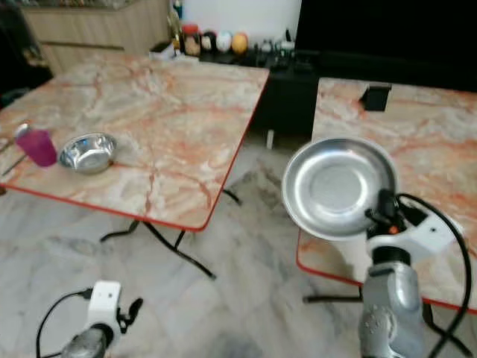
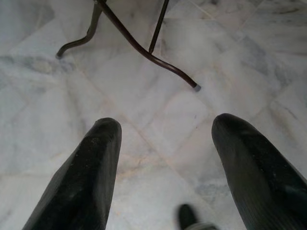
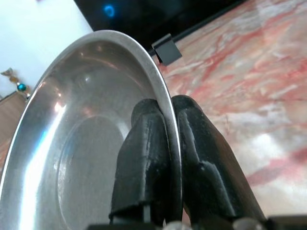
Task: Setting the table
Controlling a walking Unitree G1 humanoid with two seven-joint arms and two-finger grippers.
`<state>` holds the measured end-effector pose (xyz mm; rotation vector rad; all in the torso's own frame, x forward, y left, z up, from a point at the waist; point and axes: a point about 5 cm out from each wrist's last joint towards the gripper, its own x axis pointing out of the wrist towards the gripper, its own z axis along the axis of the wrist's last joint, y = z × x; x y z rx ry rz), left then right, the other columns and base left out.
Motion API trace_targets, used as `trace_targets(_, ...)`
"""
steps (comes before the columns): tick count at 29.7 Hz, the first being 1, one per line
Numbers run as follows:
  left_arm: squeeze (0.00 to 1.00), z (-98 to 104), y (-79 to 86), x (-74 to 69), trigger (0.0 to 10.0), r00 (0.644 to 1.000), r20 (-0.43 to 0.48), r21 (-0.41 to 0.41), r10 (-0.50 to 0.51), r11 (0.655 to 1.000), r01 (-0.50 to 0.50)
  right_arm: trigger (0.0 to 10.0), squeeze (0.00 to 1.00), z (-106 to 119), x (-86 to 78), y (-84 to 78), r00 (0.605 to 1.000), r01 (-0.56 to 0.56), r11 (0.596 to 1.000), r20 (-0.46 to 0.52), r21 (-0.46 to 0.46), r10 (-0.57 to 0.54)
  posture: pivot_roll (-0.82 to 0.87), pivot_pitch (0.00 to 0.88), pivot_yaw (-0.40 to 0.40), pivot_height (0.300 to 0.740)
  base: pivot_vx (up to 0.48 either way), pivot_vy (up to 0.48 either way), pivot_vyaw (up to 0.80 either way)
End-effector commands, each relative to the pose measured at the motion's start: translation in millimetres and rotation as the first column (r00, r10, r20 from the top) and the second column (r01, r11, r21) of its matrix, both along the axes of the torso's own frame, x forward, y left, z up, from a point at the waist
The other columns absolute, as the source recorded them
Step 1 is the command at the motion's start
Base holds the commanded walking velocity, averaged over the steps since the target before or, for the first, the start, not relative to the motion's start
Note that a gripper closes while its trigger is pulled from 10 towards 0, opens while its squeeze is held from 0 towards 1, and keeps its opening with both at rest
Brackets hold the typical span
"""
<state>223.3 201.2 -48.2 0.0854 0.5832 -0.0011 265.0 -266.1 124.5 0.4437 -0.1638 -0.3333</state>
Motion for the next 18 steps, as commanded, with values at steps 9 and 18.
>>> trace_targets(9, 0.0, -0.5, 6.1, -2.5, 10.0, 1.0, -0.008, 0.023, -0.007, 1.0, 0.007, 10.0, 0.0, 4.4, 3.0, 5.3, 1.0, -0.013, 1.0, 0.015, -0.003, 0.013, -0.02, 0.017, -0.012, 0.74, 0.0, -0.313, 0.0)
trace_targets(18, 0.0, -0.6, 6.2, -2.8, 10.0, 1.0, -0.008, 0.022, -0.001, 1.0, 0.001, 10.0, 0.0, 4.4, 3.5, 6.2, 1.0, -0.007, 1.0, 0.016, -0.003, 0.007, -0.02, 0.032, -0.014, 0.74, 0.0, -0.312, -0.26)
